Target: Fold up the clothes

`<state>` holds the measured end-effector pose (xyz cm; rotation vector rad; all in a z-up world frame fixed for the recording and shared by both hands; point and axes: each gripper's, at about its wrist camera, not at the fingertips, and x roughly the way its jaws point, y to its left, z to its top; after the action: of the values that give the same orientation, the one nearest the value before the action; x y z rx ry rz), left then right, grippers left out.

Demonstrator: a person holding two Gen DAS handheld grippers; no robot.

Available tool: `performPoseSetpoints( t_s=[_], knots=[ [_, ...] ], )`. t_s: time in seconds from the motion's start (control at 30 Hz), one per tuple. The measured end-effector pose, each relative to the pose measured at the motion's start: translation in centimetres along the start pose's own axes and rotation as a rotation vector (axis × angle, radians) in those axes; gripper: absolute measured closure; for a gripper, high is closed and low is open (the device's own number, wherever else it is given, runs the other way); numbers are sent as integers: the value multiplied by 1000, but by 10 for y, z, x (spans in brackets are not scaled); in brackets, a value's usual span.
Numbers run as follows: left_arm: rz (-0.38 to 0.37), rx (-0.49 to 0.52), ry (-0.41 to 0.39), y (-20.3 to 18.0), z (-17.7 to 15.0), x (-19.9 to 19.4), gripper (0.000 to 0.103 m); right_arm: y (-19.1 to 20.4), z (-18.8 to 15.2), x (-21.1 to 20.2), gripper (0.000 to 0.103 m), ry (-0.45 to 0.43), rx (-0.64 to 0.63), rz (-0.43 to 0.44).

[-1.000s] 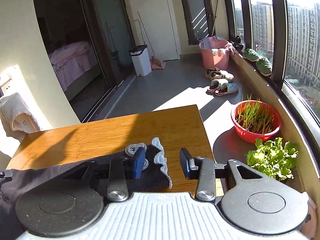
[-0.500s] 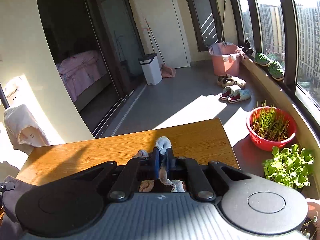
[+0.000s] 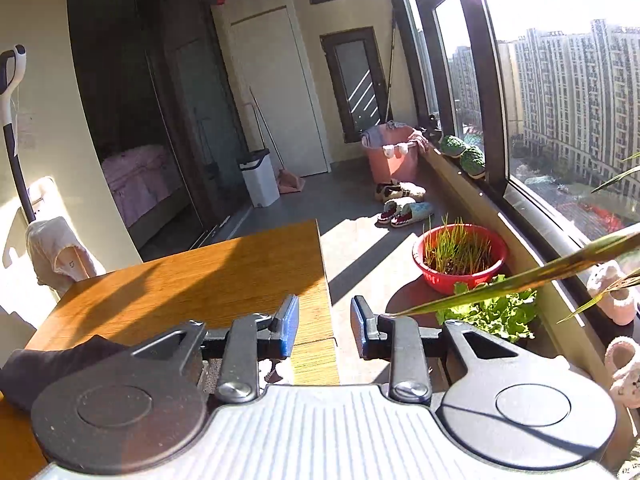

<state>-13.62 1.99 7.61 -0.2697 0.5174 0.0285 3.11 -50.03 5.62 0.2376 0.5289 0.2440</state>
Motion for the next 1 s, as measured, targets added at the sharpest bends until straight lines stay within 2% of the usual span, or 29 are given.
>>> performPoseSetpoints(
  t_s=[0.03,0.1,0.3,0.33,0.37,0.43,0.53,0.63,0.73,0.8,0.87,0.9,0.97,1.0],
  knots=[
    [-2,-5,-1,0,-3,-3,43,-2,-3,1,66,11,27,26],
    [-9,-15,-9,-3,-5,-6,24,2,-11,7,65,35,35,56],
    [-24,-13,63,-27,-11,29,18,38,-43,45,60,144,-52,83],
    [-34,-7,76,-32,-13,36,17,45,-43,48,67,149,-77,88],
    [-43,-1,89,-37,-15,42,14,51,-44,51,85,155,-102,93],
    [-61,10,110,-46,-18,51,11,65,-40,45,91,131,-161,106],
    [-73,28,117,-54,-21,54,7,72,-20,26,91,48,-208,133],
    [-87,26,119,-57,-23,54,5,63,-15,26,90,47,-204,91],
    [-91,11,129,-57,-26,56,4,41,-34,41,90,122,-175,-55],
    [-104,7,136,-59,-29,58,4,25,-43,45,82,162,-123,-121],
    [-122,5,145,-61,-33,60,4,17,-42,33,60,127,-57,-69],
    [-130,5,151,-62,-34,62,4,13,-41,27,57,109,-25,-43],
    [-138,-5,163,-63,-37,67,3,21,-35,15,41,48,-34,30],
    [-141,-11,169,-63,-38,69,3,26,-33,10,38,22,-45,69]
  ],
)
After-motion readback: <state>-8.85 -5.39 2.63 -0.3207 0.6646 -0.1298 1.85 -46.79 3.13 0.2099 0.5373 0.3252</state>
